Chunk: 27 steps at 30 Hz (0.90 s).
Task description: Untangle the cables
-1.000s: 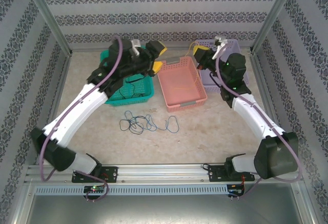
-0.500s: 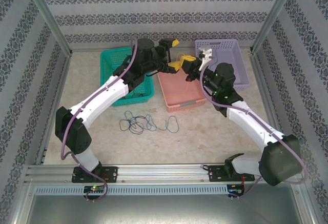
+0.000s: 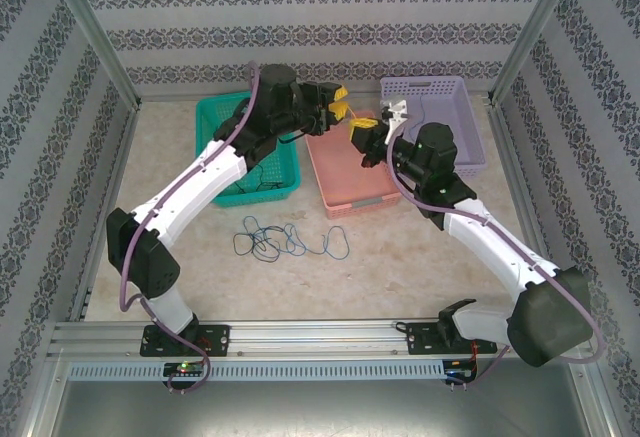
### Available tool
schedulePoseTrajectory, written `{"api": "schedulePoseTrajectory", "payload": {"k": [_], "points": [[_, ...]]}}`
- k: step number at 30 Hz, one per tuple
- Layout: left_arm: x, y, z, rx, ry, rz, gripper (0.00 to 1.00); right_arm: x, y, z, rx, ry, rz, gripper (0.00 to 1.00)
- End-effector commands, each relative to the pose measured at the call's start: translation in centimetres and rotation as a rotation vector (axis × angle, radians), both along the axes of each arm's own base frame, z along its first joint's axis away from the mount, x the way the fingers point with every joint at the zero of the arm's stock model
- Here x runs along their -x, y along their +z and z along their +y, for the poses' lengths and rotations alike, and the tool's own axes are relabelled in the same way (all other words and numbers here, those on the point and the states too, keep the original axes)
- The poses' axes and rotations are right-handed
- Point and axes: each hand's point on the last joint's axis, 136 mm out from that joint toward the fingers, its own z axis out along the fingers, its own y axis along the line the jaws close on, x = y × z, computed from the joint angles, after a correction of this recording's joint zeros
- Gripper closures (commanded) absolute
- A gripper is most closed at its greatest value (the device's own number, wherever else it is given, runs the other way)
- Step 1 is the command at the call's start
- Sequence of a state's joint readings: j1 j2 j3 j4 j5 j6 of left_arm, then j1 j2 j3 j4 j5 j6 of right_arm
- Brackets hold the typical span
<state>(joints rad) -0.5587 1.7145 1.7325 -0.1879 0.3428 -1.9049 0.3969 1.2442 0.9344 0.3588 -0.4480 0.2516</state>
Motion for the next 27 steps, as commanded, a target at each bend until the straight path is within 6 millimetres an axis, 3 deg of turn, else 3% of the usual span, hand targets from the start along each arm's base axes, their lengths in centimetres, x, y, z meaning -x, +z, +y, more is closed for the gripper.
{"api": "schedulePoseTrajectory", "payload": {"k": [1,5,8,11,13,15,17,20,22,27], "points": [[-1.1,0.9,1.4,-0.166,-0.072,-0.126,0.86,1.8,1.0,1.3,0.038,0.103,0.024,1.00],[-2.2,2.9,2.3,-0.409,-0.193,-0.337,1.00,2.2,0.1,1.5,0.064,0.149,0.166,1.00],[-2.0,4.1,1.5,-0.525,-0.312,-0.489,1.00,2.5,-0.1,1.6,0.053,0.188,0.252,1.00],[-2.0,3.6,1.3,-0.566,-0.371,-0.531,1.00,2.4,-0.2,1.6,0.025,0.208,0.334,1.00],[-2.0,3.1,2.5,-0.563,-0.349,-0.461,0.99,2.0,-0.3,1.0,0.033,0.167,0.347,1.00],[-1.6,2.7,3.1,-0.535,-0.320,-0.374,0.76,1.4,-0.2,0.3,0.041,0.113,0.330,1.00],[-0.1,0.8,3.8,-0.498,-0.284,-0.169,0.62,0.7,-0.3,-0.4,0.061,0.058,0.317,1.00],[2.1,0.3,1.9,-0.390,-0.246,-0.055,0.40,-0.1,-0.4,-0.9,0.098,0.005,0.288,1.00],[2.7,0.2,0.3,-0.301,-0.207,-0.028,0.32,-0.4,-0.4,-0.8,0.121,-0.010,0.260,1.00],[4.0,-2.1,-1.2,-0.236,-0.198,0.125,0.32,-0.9,-0.1,-0.6,0.137,-0.044,0.211,1.00]]}}
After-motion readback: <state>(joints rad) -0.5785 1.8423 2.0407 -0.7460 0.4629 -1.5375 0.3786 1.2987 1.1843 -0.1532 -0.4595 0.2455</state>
